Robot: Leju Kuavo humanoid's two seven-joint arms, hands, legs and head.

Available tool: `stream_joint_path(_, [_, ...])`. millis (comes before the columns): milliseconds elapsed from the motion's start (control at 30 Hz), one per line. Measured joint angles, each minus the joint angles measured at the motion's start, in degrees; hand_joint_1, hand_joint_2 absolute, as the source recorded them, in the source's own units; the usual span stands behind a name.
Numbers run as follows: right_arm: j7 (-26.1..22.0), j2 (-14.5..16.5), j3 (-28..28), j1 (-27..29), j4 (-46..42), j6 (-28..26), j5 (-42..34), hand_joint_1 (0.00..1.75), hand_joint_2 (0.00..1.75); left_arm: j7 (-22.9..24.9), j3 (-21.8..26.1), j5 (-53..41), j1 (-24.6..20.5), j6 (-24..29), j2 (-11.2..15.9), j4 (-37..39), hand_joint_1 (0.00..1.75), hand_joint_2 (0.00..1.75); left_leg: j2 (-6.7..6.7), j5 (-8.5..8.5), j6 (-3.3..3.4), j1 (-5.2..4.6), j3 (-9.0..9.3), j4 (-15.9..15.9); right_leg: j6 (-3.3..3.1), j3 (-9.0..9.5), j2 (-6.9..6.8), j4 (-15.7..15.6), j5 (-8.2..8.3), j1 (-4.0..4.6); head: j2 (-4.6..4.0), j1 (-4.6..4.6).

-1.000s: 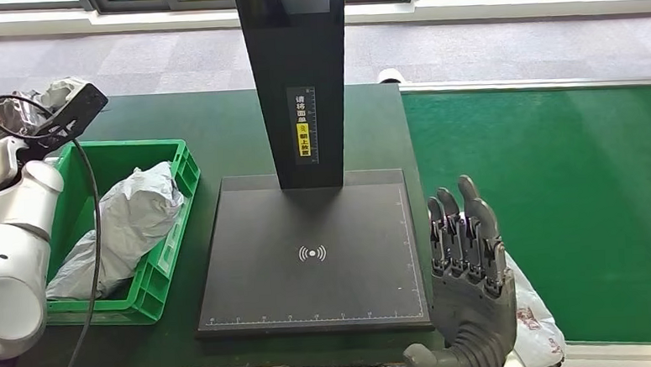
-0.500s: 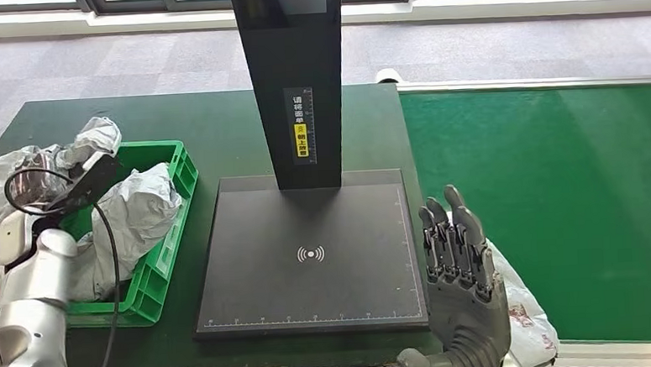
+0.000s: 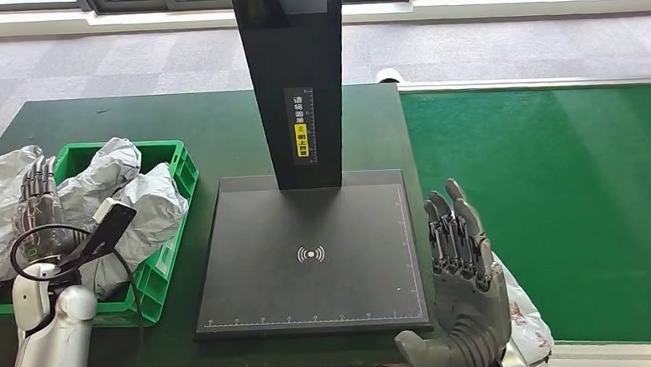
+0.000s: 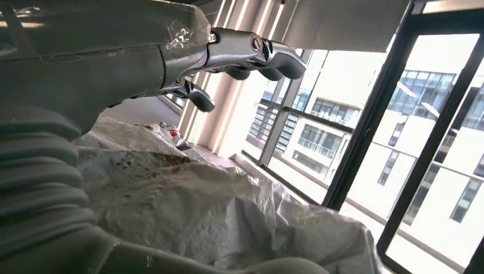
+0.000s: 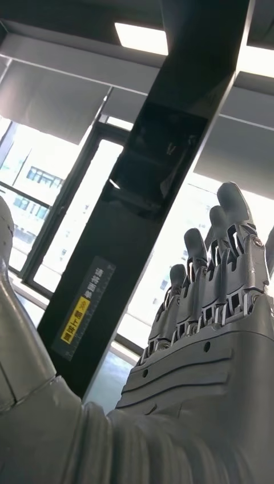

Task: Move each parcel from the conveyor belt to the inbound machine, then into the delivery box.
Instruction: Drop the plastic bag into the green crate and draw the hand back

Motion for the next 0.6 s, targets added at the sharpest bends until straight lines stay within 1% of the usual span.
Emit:
stream_joint_path(100, [0.0,0.5,-1.7,0.5,0.0,0.2,0.2,0.00,1.75,-1.9,0.0,5.6,2.7,1.9,-1.4,-4.1,0.00,0.00,0.00,-0.01,-0.01,0.00,0.00,0.0,0.01,0.00,0.01,0.0,-0.01,0.00,0.00,0.00])
stream_joint_path(200, [0.0,1.0,-3.0,1.0,0.0,0.3,0.4,0.00,1.75,-4.0,0.0,11.0,5.9,4.5,-3.5,-8.9,0.00,0.00,0.00,-0.07,0.02,0.00,-0.01,0.0,0.03,0.01,0.01,0.0,-0.05,-0.01,0.00,0.00])
stream_joint_path(333, [0.0,1.7,-4.0,1.7,0.1,0.4,2.0,0.00,1.75,-7.0,0.3,12.7,8.9,10.1,-6.6,-14.3,0.00,0.00,-0.02,-0.13,0.07,0.00,-0.02,0.0,0.06,0.03,-0.03,0.0,-0.09,-0.02,0.00,-0.01])
stream_joint_path(400, [0.0,2.6,-5.1,1.8,0.8,0.4,4.3,0.00,1.75,-10.8,1.4,14.4,9.9,11.5,-8.8,-17.1,0.00,0.00,-0.04,-0.16,0.10,0.00,-0.02,0.0,0.08,0.05,-0.07,0.0,-0.13,-0.02,-0.01,-0.01])
stream_joint_path(500, [0.0,5.0,-9.3,1.8,3.3,0.4,8.1,0.00,1.75,-18.3,3.1,23.7,11.4,11.9,-11.7,-20.5,0.00,0.00,-0.05,-0.22,0.12,0.00,0.01,0.0,0.09,0.09,-0.09,0.0,-0.19,-0.02,0.01,-0.01])
stream_joint_path(533, [0.1,5.7,-11.1,1.8,4.3,0.4,8.8,0.00,1.75,-19.8,3.2,26.7,11.9,11.9,-12.3,-21.3,0.00,0.00,-0.06,-0.23,0.12,0.00,0.01,0.0,0.09,0.10,-0.09,0.0,-0.19,-0.02,0.00,-0.01])
stream_joint_path(600, [0.2,6.5,-13.8,1.8,5.8,0.4,9.1,0.00,1.75,-20.9,3.3,29.7,12.7,11.9,-13.0,-22.4,0.00,0.00,-0.07,-0.23,0.12,0.00,0.01,0.0,0.09,0.12,-0.11,0.0,-0.19,-0.01,0.00,0.00])
